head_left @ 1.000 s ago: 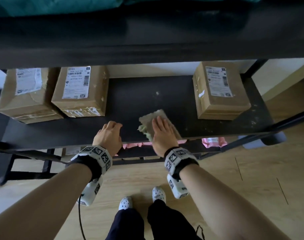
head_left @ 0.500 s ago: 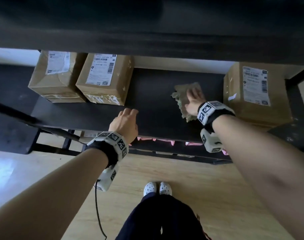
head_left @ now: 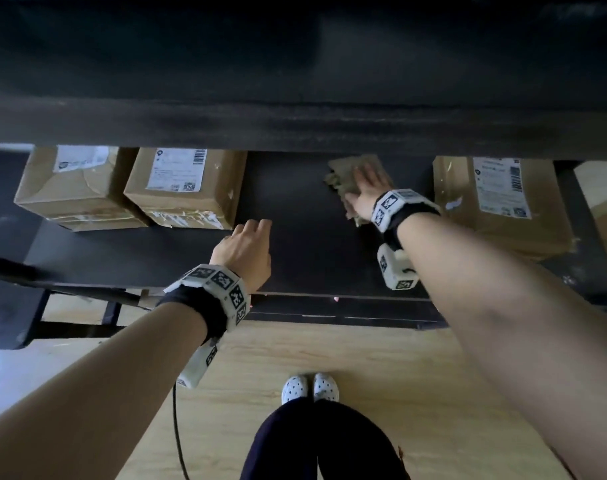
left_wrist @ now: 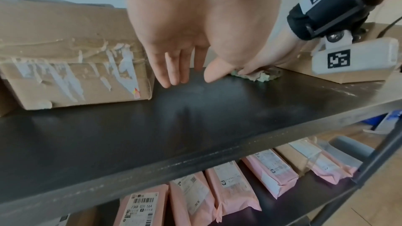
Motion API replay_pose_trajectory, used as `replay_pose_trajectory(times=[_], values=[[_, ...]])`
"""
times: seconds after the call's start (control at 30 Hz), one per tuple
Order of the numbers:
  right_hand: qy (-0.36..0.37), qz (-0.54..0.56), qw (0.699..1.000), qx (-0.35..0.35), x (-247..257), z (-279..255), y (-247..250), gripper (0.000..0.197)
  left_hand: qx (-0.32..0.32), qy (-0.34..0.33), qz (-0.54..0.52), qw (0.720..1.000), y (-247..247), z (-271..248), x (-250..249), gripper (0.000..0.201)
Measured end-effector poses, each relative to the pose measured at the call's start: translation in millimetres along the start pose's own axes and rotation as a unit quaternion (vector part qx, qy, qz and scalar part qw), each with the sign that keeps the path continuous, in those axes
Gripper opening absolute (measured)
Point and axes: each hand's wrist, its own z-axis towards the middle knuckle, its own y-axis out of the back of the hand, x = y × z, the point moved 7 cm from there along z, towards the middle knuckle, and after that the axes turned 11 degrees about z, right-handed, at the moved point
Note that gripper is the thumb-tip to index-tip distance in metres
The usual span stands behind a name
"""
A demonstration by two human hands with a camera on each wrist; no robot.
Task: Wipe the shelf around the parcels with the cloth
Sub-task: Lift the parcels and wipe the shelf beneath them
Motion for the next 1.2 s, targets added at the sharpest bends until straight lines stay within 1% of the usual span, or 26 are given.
replay_pose_trajectory(times=[0.07, 0.1, 0.13, 0.17, 0.2, 0.27, 0.3, 0.37, 0.47, 0.53, 0.63, 0.73, 0.8, 0.87, 0.9, 0.97, 1.0, 1.07, 1.13, 1.2], values=[[-0.059, 0.020, 0.998, -0.010, -27, -7, 5, 0.067, -0.002, -0.009, 0.005, 1.000, -2, -2, 0, 0.043], [-0.077, 0.023, 0.997, -0.005, -30, -10, 2, 0.066, 0.001, -0.008, 0.006, 1.000, -2, -2, 2, 0.042], [-0.076, 0.021, 0.997, -0.002, -25, -12, -5, 0.066, 0.003, -0.004, 0.005, 1.000, -3, -3, 5, 0.042], [-0.044, 0.002, 0.999, -0.005, -11, -13, -12, 0.065, 0.005, 0.001, 0.006, 1.000, -3, -2, 8, 0.042], [0.014, -0.025, 1.000, -0.003, 12, -13, -22, 0.065, 0.008, 0.006, 0.009, 1.000, -3, -2, 10, 0.042], [0.150, -0.075, 0.986, 0.013, 70, -17, -41, 0.066, 0.016, 0.011, 0.016, 1.000, -5, 1, 13, 0.042], [0.178, -0.084, 0.980, 0.035, 94, -19, -49, 0.066, 0.016, 0.010, 0.020, 1.000, -6, 3, 12, 0.042], [0.170, -0.086, 0.979, 0.076, 118, -10, -56, 0.069, 0.011, 0.002, 0.027, 1.000, -9, 7, 8, 0.042], [0.170, -0.113, 0.978, 0.041, 117, 18, -40, 0.073, 0.001, -0.008, 0.019, 1.000, -12, 13, -1, 0.043], [0.142, -0.077, 0.987, 0.019, 95, 29, -18, 0.069, -0.001, -0.012, 0.011, 1.000, -14, 14, -5, 0.042], [0.056, -0.009, 0.998, -0.010, 44, 34, 9, 0.067, -0.005, -0.013, 0.004, 1.000, -15, 14, -5, 0.042], [-0.031, -0.003, 0.999, -0.029, -9, 20, 9, 0.070, -0.004, -0.013, -0.002, 1.000, -14, 9, -2, 0.041], [-0.056, 0.003, 0.998, -0.025, -20, -7, -4, 0.069, -0.008, -0.004, -0.011, 1.000, -13, 3, 2, 0.041], [-0.037, -0.008, 0.999, -0.012, -8, -44, -26, 0.067, -0.015, 0.004, -0.027, 1.000, -15, -5, 7, 0.040], [-0.008, -0.013, 1.000, -0.008, 8, -62, -40, 0.066, -0.017, 0.008, -0.032, 0.999, -17, -9, 10, 0.040], [0.077, -0.017, 0.997, 0.015, 54, -91, -73, 0.065, -0.016, 0.015, -0.034, 0.999, -21, -15, 13, 0.040], [0.112, -0.013, 0.993, 0.035, 77, -99, -90, 0.067, -0.018, 0.016, -0.036, 0.999, -22, -17, 13, 0.039], [0.131, 0.015, 0.989, 0.069, 105, -100, -109, 0.070, -0.022, 0.014, -0.042, 0.999, -21, -20, 10, 0.039], [0.130, 0.035, 0.989, 0.066, 103, -86, -103, 0.064, -0.027, 0.006, -0.045, 0.999, -19, -20, 3, 0.040], [0.113, 0.041, 0.992, 0.037, 78, -75, -84, 0.061, -0.024, -0.008, -0.037, 0.999, -18, -19, -7, 0.042]])
